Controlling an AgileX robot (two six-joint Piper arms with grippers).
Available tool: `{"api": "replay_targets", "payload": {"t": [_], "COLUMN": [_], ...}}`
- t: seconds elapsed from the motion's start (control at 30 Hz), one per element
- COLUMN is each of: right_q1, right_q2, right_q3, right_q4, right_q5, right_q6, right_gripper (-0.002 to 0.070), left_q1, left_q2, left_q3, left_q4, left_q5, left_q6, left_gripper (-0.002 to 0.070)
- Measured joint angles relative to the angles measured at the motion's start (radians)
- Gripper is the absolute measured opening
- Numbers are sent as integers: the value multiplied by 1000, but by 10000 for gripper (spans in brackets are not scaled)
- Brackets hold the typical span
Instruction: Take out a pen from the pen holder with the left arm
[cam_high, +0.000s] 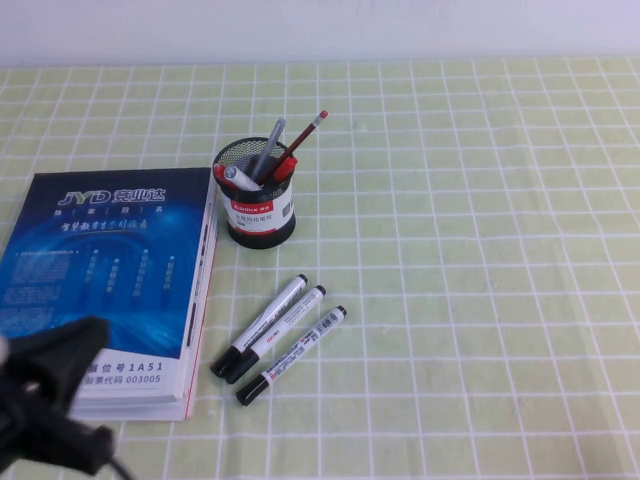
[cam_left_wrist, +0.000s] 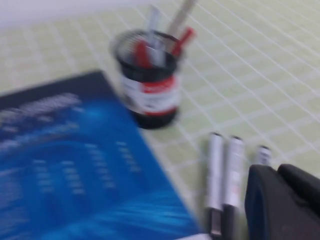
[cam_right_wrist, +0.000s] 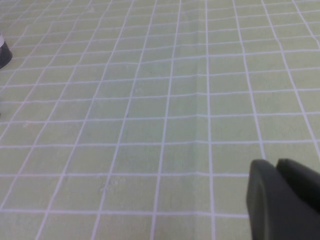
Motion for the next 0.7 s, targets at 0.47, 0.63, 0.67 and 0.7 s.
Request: {"api": "replay_targets", "payload": {"t": [0.47, 0.63, 0.67, 0.7], "right_q1": [0, 0, 0, 0], "right_q2": [0, 0, 0, 0], "right_q3": [0, 0, 0, 0], "right_q4": [0, 0, 0, 0], "right_q5": [0, 0, 0, 0], "right_q6": [0, 0, 0, 0], "right_gripper": [-15, -15, -15, -15], "left_q1": [365, 416, 425, 433], "left_q2": [-554, -632, -633, -633], "left_q3": [290, 348, 359, 366], "left_q4": [-143, -193, -199, -201], "left_q5": [-14, -12, -12, -12], "left_q6": [185, 190, 190, 190], "left_gripper": [-1, -1, -1, -1]}}
